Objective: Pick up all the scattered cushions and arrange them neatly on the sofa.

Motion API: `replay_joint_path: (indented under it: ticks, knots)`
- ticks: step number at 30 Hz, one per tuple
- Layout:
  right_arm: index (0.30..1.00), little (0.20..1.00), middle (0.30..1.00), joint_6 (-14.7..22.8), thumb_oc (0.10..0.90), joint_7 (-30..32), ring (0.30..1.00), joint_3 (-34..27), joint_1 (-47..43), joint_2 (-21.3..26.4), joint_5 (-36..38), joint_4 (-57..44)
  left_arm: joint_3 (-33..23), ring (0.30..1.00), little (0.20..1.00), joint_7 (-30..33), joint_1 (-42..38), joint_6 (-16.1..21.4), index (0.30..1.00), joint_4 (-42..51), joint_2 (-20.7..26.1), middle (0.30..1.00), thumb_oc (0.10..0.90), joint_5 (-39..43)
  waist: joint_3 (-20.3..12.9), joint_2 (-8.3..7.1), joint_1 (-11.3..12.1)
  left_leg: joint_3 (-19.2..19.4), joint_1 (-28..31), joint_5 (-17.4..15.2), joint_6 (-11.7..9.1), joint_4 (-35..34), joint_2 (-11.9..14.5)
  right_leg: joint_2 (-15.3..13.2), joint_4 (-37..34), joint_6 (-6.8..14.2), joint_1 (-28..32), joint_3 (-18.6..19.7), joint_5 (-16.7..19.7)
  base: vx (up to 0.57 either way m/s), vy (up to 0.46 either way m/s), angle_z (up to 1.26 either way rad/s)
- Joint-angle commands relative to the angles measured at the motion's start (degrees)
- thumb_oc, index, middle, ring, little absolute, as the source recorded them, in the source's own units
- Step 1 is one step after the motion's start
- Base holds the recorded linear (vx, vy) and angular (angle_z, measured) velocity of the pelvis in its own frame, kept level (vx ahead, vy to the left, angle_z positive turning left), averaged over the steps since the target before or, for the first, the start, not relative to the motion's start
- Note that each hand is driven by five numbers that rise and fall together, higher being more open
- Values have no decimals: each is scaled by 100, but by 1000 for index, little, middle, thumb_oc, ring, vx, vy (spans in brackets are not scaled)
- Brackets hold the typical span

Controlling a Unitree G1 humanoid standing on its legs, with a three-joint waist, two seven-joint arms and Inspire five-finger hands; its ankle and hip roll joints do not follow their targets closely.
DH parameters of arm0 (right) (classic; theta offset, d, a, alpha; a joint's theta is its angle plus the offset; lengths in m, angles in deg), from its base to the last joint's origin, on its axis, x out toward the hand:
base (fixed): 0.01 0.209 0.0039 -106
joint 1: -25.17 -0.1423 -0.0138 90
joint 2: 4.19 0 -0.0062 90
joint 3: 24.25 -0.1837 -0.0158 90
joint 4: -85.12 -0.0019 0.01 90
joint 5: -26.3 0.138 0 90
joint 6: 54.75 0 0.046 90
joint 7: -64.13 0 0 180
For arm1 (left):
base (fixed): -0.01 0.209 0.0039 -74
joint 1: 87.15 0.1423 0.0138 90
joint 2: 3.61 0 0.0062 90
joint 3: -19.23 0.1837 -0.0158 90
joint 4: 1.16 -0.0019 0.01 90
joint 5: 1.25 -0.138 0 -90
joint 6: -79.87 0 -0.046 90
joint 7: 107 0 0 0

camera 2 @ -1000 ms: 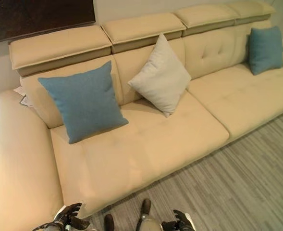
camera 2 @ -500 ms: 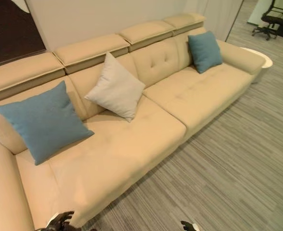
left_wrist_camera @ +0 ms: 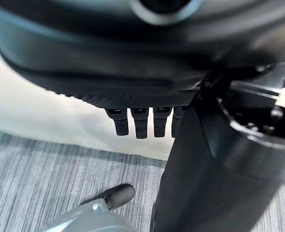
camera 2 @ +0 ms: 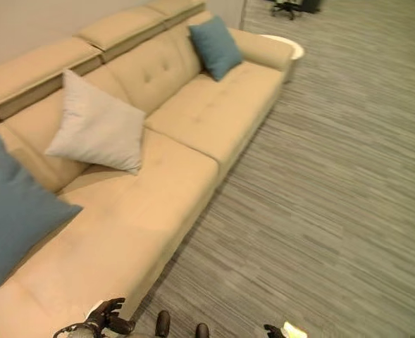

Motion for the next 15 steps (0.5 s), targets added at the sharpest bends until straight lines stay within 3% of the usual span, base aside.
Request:
replay_joint_path:
  ticks: [1, 2, 3, 5, 6, 8, 12, 15]
  knots:
    - [900, 900, 900, 71, 800, 87, 900, 125, -188, 211, -114, -233, -287, 900, 900, 39, -76, 85, 900, -61, 163, 900, 800, 2, 93, -167, 221, -375, -351, -611, 35, 763, -153, 76, 1119, 493, -198, -152, 325, -3, 18, -65]
    - [900, 900, 900, 71, 800, 87, 900, 125, -188, 210, -114, -233, -287, 900, 900, 39, -76, 85, 900, -61, 163, 900, 800, 2, 92, -167, 221, -374, -353, -611, 36, 764, -153, 76, 1121, 494, -201, -151, 325, 4, 46, -41]
    - [900, 900, 900, 91, 800, 89, 900, 164, -246, 193, -141, -362, -273, 900, 900, 60, -89, 100, 900, -54, 205, 900, 800, 33, 203, -82, 184, -322, -271, -655, 77, 781, -81, -100, 1638, 566, -592, -441, 490, 48, 28, -14]
    - [900, 900, 900, 87, 800, 103, 900, 181, -258, 170, -195, -442, -290, 900, 900, 89, -70, 116, 900, -70, 212, 900, 800, 58, 192, -26, 189, -287, -85, -747, 52, 690, -23, -457, 1406, 429, -659, -977, 344, 176, -38, -24]
    - [900, 900, 900, 72, 800, 114, 900, 218, -289, 174, -271, -445, -287, 900, 900, 94, -78, 122, 900, -90, 202, 900, 800, 60, 154, -23, 182, -298, 114, -805, 25, 499, 12, -619, 893, 324, -770, -1232, 426, 214, -93, -47]
    - [900, 900, 900, 37, 800, 105, 900, 225, -304, 179, -300, -453, -254, 900, 900, 95, -100, 126, 900, -98, 195, 900, 800, 41, 157, -21, 133, -351, 229, -838, -1, 407, 4, -623, 549, 329, -845, -1224, 563, 205, -105, -47]
    - [900, 900, 900, -14, 800, 134, 900, 168, -265, 127, -310, -389, -163, 900, 900, 164, -163, 163, 900, -221, 166, 900, 800, -32, 147, -90, -79, -572, 653, -1010, -109, 155, -73, -526, -414, 472, -970, -798, 1048, 309, -191, 6]
    - [900, 900, 900, -17, 800, 148, 900, 127, -212, 135, -312, -335, -153, 900, 900, 169, -123, 154, 900, -260, 105, 900, 800, -47, 23, -90, -130, -645, 799, -1147, -171, 196, 40, -498, -381, 414, -877, -782, 1040, 222, -162, 51]
